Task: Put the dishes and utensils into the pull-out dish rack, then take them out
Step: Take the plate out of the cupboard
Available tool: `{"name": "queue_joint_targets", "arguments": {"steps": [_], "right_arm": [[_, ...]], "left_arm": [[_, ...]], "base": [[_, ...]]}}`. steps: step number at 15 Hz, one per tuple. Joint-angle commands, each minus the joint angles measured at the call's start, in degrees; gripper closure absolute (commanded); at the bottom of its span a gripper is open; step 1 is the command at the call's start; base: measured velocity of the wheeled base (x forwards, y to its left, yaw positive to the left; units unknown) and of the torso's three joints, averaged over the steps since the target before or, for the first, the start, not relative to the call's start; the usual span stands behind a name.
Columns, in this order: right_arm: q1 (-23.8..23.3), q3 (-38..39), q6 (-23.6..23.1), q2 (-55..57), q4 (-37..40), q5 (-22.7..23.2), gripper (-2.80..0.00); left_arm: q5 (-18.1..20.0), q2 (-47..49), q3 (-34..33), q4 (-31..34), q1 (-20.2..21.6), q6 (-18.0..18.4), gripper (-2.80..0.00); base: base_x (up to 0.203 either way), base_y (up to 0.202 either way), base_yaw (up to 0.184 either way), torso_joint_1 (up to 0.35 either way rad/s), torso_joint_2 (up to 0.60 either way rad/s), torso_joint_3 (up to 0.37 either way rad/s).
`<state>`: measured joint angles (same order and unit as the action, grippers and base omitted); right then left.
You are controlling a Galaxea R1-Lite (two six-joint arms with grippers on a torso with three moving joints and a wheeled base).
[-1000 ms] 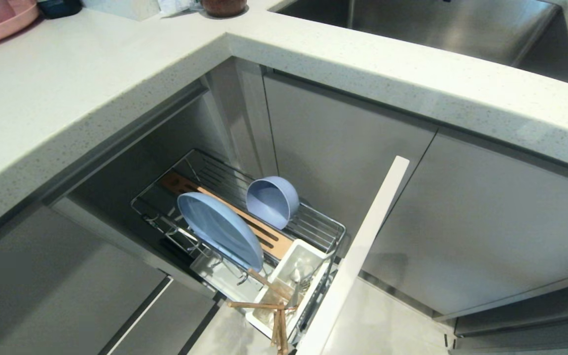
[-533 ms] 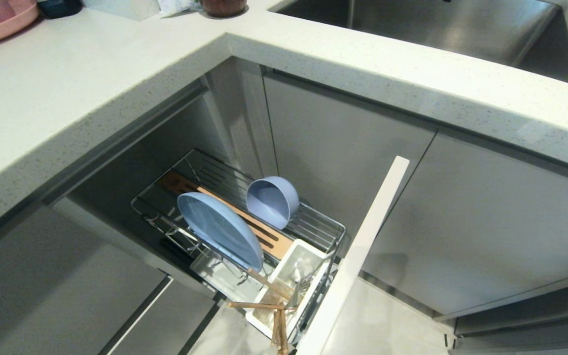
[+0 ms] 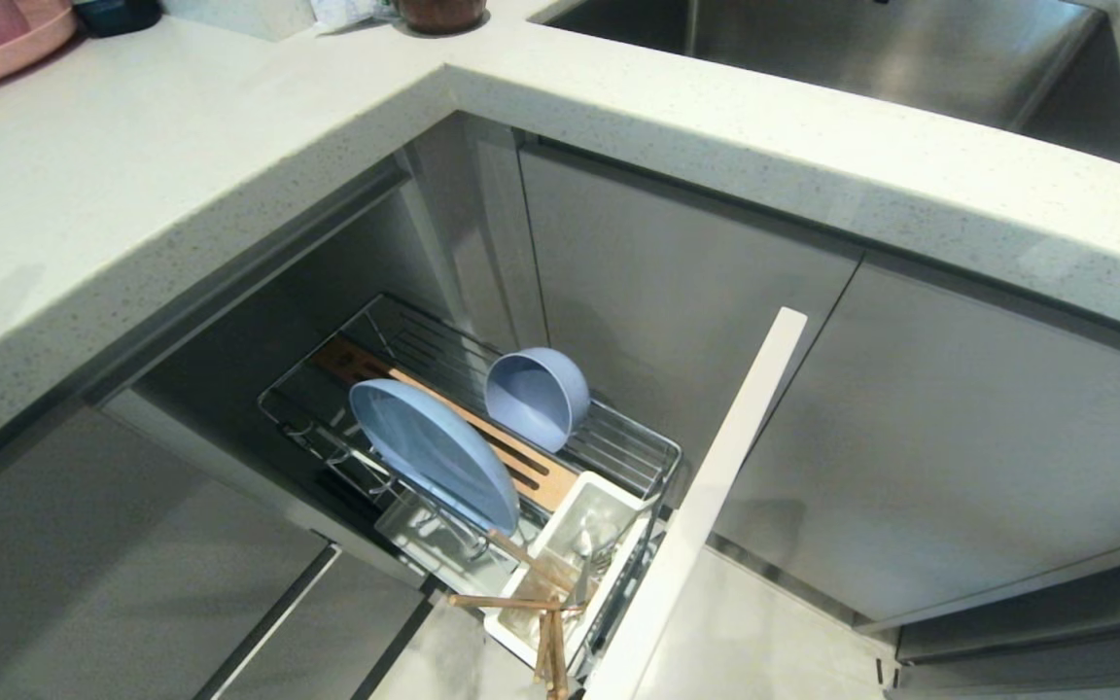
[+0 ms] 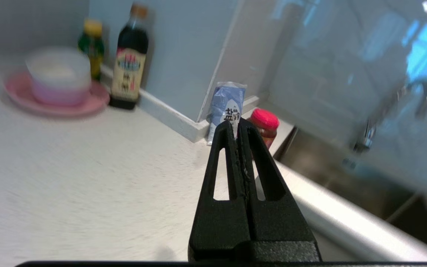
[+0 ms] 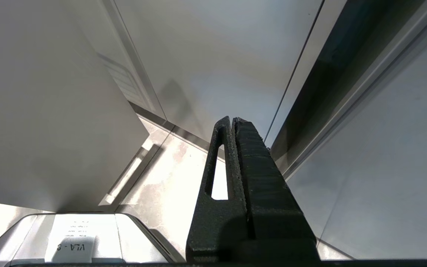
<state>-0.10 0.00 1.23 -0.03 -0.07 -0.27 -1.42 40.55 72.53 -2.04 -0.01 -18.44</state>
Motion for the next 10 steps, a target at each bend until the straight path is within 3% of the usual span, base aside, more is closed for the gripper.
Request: {"name": "queue_joint_targets", "arguments": {"steps": [1,5,6,8,10], "right_arm": [[0.01,0.09,0.00,-0.18,-0.01,0.00,0.00],[0.01,0.09,0.00,-0.21,-0.01,0.00,0.00],[0.01,0.09,0.00,-0.19,-0.01,0.00,0.00],[0.01,0.09,0.00,-0.18,-0.01,0.00,0.00],[0.01,0.09,0.00,-0.18,-0.01,0.00,0.00]], "left_arm": [[-4.54,13.98,7.38,1.65,-5.49,-9.12,0.00],[-13.02,18.37,9.02,8.95,-24.93,-11.50,0.00],[-16.61,19.33,8.87,9.79,-30.02,-11.64,0.00],[-27.80,23.36,8.16,10.92,-38.31,-11.80,0.00],[-34.45,27.04,6.26,11.37,-44.89,-12.02,0.00]], "base": [[0.000,0.000,0.000,0.000,0.00,0.000],[0.000,0.000,0.000,0.000,0.00,0.000],[0.000,0.000,0.000,0.000,0.00,0.000],[0.000,0.000,0.000,0.000,0.00,0.000],[0.000,0.000,0.000,0.000,0.00,0.000]]}}
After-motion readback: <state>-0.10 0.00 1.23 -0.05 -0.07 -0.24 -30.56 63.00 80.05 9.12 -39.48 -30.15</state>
